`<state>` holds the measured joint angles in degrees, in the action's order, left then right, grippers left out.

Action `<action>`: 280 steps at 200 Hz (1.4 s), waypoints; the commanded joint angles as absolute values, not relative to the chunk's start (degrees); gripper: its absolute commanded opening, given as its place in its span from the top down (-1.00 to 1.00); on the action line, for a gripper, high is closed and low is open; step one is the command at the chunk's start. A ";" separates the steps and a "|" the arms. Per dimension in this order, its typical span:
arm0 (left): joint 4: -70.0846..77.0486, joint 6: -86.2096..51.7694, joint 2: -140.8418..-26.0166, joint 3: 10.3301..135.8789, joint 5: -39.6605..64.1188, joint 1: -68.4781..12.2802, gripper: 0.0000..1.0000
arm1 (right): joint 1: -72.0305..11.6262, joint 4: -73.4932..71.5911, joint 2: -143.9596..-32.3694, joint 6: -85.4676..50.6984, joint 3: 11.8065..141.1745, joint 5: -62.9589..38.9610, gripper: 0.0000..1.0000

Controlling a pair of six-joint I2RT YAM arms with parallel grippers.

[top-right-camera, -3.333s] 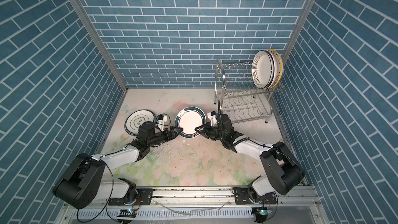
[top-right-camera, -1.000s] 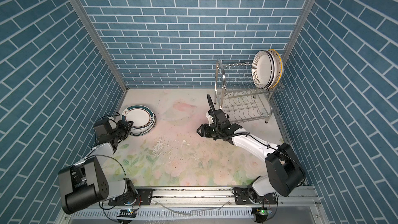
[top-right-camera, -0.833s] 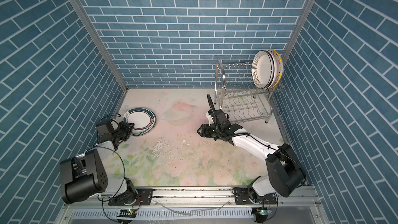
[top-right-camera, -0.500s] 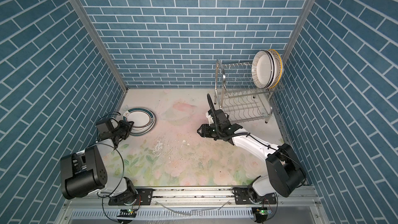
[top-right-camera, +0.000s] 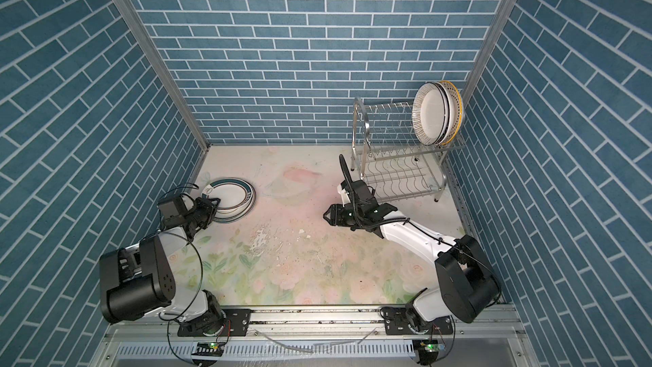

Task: Unload the plates from the dish rack
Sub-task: Place the plate among the plates.

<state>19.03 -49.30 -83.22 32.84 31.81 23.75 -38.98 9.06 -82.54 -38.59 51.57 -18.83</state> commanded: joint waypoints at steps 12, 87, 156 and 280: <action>16.72 -47.75 -82.58 34.28 30.86 24.00 0.28 | -38.85 9.70 -81.72 -37.09 50.22 -18.63 -0.07; 9.18 -44.53 -81.43 36.04 27.66 24.18 -0.27 | -38.85 9.67 -82.44 -36.74 50.96 -19.64 -0.06; -3.60 -39.37 -80.42 40.47 22.87 24.17 -0.72 | -38.79 9.15 -82.26 -36.65 50.89 -19.65 -0.06; -10.26 -35.61 -86.37 45.50 22.65 21.69 -0.73 | -36.85 5.58 -81.91 -36.52 47.66 -22.21 -0.06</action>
